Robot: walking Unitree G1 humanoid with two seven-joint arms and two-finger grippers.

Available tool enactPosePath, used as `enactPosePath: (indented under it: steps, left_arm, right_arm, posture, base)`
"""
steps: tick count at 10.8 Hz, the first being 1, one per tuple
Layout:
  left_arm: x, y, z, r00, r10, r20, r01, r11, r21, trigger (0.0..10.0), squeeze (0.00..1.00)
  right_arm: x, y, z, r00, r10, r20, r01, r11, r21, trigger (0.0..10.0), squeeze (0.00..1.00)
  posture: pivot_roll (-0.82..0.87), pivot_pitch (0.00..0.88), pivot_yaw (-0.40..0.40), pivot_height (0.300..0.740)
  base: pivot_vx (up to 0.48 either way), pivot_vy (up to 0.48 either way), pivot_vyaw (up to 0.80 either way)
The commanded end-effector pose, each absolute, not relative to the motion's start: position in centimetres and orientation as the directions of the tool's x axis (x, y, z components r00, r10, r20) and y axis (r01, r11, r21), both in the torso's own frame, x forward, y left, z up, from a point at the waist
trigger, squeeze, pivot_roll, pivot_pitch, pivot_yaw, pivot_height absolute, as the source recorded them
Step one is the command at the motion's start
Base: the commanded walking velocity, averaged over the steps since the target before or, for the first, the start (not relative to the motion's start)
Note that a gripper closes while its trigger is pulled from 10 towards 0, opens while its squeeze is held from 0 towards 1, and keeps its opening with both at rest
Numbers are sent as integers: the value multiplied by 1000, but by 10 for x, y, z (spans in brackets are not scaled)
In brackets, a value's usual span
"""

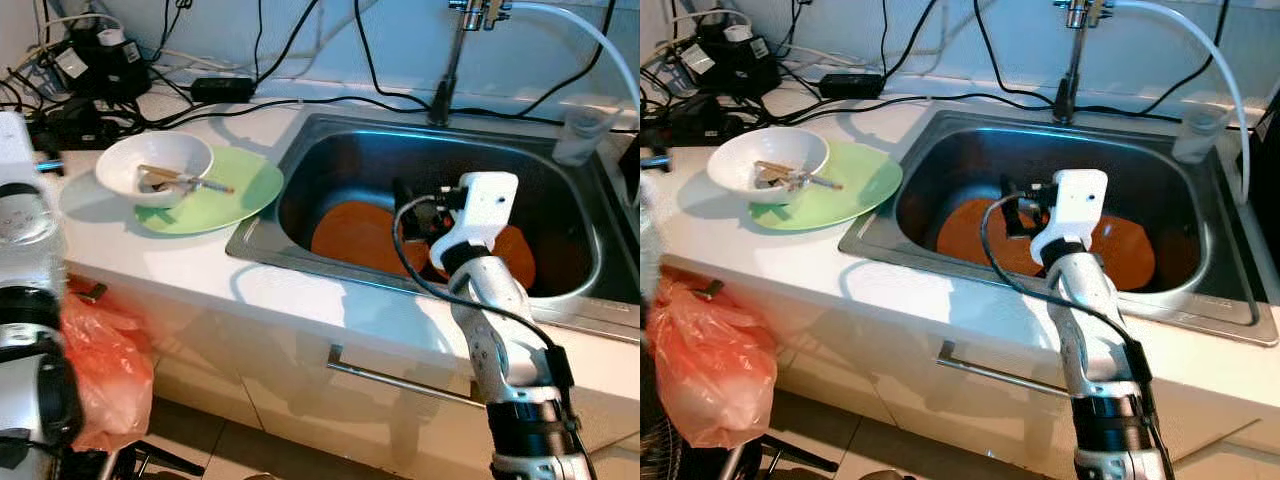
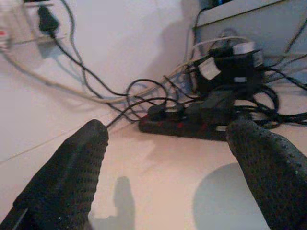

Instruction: Kitchen organization

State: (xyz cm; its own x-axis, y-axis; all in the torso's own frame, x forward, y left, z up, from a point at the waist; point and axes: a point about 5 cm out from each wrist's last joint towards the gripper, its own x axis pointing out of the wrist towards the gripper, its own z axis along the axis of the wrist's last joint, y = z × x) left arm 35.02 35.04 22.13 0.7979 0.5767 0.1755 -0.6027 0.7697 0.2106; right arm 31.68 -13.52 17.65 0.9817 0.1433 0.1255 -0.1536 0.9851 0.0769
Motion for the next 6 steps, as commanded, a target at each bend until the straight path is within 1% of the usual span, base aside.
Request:
enactPosePath:
  steps: [1,6]
  left_arm:
    - [345,358,215,782,602,162,-624,751,218,10000,0]
    - [345,353,192,798,598,76,-596,763,250,10000,0]
  right_arm:
    - [316,-135,181,980,143,140,-154,985,74,10000,0]
    - [314,-133,182,980,141,137,-152,985,78,10000,0]
  posture:
    - [81,0,83,740]
    - [64,0,89,740]
  base:
    - [0,0,0]
    - [0,0,0]
